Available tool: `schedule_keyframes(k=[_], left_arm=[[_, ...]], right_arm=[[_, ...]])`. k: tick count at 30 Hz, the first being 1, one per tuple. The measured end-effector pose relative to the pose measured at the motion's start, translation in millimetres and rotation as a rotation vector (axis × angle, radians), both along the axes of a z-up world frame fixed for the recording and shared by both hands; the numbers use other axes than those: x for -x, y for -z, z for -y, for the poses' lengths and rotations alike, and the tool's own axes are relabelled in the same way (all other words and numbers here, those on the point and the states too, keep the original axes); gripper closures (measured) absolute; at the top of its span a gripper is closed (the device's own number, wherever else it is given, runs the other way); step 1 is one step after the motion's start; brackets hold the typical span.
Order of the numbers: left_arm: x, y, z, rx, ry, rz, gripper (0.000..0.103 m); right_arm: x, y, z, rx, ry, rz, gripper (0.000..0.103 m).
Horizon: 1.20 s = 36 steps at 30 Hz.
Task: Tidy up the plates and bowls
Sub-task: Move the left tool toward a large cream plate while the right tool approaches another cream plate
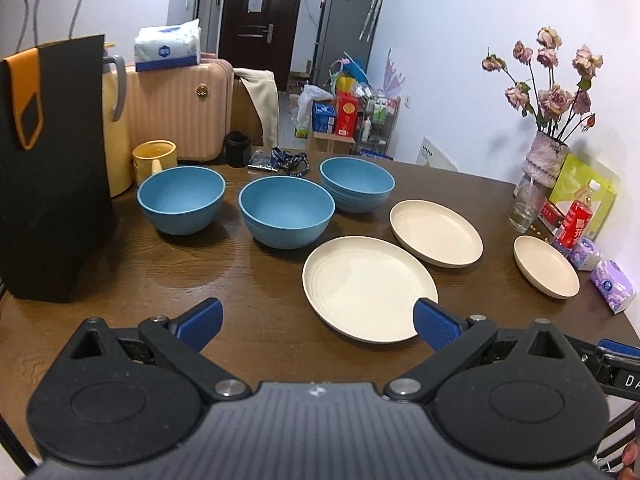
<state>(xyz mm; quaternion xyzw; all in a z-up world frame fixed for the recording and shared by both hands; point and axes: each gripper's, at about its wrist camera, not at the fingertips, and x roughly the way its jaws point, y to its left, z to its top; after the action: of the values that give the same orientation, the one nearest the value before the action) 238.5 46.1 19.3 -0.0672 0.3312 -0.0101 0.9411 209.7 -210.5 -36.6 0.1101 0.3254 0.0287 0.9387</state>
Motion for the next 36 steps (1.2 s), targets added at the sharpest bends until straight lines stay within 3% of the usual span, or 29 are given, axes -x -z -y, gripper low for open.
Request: schedule_keyframes(k=[21,30,36], left_arm=[[-101,27,-13,0.011,0.090,-0.135,0.000],[-143,46,-23,-0.006,0.134,-0.216,0.000],[-177,66,-32,0.017,0.100,-0.320,0.000]], right_arm=[[-88,17,-22,-0.003,0.068,-0.157,0.000],[-117,32,-31,-0.039,0.124,-0.225,0.000],[-143,41,-35,-0.040,0.115,-0.271,0.003]])
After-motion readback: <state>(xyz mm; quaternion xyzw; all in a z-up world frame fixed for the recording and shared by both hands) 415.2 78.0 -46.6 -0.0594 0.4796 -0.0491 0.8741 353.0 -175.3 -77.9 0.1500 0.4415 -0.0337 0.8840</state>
